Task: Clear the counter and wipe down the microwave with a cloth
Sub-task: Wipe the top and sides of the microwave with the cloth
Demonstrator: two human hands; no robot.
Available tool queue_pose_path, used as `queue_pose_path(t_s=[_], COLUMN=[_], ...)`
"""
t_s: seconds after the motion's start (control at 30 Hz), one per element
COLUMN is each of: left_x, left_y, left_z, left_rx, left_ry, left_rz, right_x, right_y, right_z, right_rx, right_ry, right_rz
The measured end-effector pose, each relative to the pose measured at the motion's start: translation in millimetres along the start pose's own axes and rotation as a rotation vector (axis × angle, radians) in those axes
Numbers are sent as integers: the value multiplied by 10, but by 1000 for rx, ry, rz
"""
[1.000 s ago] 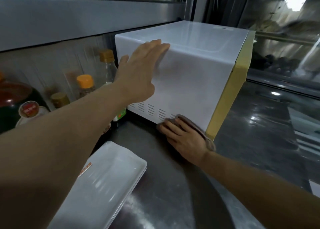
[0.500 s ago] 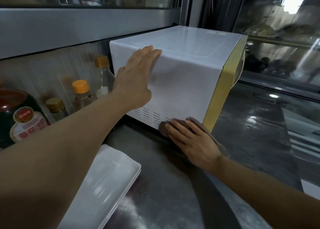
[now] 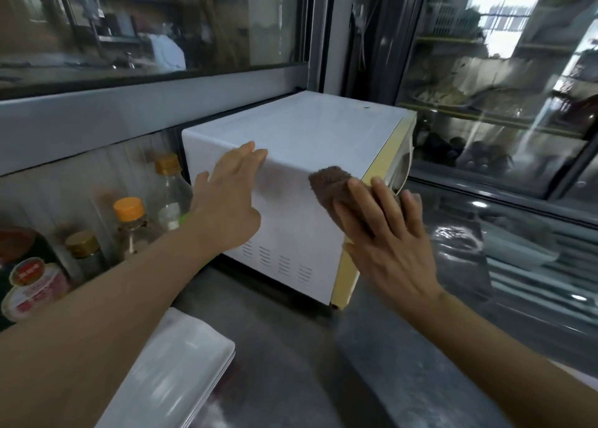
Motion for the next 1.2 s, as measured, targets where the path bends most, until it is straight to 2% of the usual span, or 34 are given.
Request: queue_pose_path(t_s=[0.13,0.27,0.33,0.37,0.5,0.6,0.73,0.87,1.07,1.2], left_x=[47,37,22,18,13,8,12,15,9,17], left_y=[-38,-69,-77,-84,-86,-69,-94,-143,-138,-129], left_z=[-220,-210,-197,-200,-209,-212,-210,-216,-216,-233], left_rx=[-25,-1,19,29,51,51,64,83,98,97], left_ry=[-115,-132,-138,-139,-134,-141,-135,-134,-136,-135], left_rz=[-31,-28,-18,-11,-2,2,-4,-55,-79,-73], right_x=[303,746,806,779,541,364,87,162,686,484], right_y=[-160,-402,-384,-314,138,250,141,-87,-450,-315], right_z=[262,646,638,625,303,84,-6,67,330,246], right_rx=[-166,-421,-596,-678,-694,-742,-743,-626,-602,-562], right_ry=[-262,-437,-613,-674,-858,-1004,-1011,-1038,-1069,-986], right_rz=[-71,172,197,158,-267,-334,-326,-258,55,9])
Point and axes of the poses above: each hand's wrist, its own x-axis away from the middle knuckle, its own y-axis out of the back of the hand, z = x × y, the point moved 6 cm from there along -x, towards the middle knuckle, and after that the axes turned 12 degrees about -x, right-handed, at the moved point
